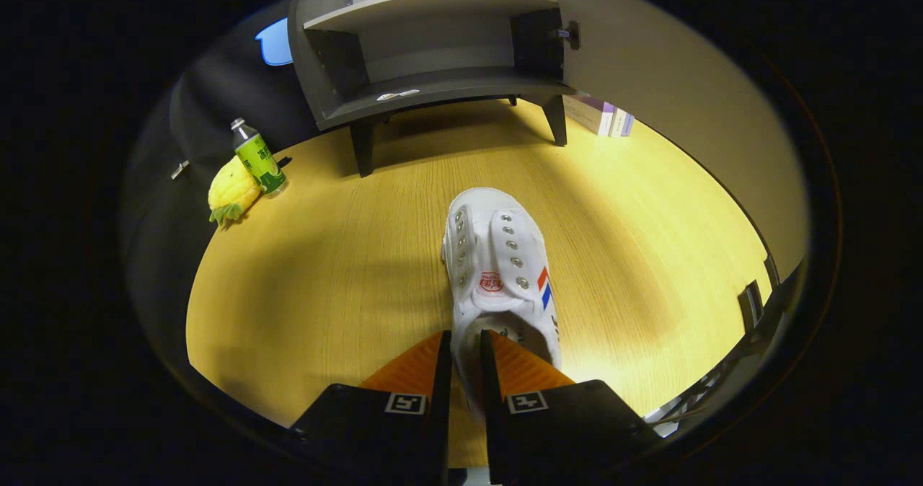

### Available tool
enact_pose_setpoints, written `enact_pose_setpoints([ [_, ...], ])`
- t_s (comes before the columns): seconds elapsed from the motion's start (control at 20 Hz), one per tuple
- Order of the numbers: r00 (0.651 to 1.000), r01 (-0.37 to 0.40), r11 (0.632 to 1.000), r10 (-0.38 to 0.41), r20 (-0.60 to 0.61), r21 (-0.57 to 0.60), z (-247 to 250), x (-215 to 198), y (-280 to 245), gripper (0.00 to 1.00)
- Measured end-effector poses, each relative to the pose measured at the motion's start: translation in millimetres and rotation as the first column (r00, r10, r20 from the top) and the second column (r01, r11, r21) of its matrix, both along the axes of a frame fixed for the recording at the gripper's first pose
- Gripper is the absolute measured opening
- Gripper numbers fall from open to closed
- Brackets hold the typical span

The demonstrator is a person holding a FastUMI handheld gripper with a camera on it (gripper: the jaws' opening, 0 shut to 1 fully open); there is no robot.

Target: Open the shoe cabinet door, grab the shoes and put them into the shoe cabinet, then close the shoe cabinet door.

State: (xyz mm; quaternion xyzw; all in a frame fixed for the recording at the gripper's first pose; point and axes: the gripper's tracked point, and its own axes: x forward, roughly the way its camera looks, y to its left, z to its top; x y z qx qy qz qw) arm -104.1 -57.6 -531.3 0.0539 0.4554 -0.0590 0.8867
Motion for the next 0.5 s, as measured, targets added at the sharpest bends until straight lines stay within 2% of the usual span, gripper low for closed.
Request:
enact_pose_setpoints([
  [0.35,0.997,0.013,1.0,-0.012,0.071,-0.003,-6,27,-1,0.26],
  [0.5,0.996,0.005,0.999,-0.001,0.09,-0.046,-9,34,-4,0.25],
])
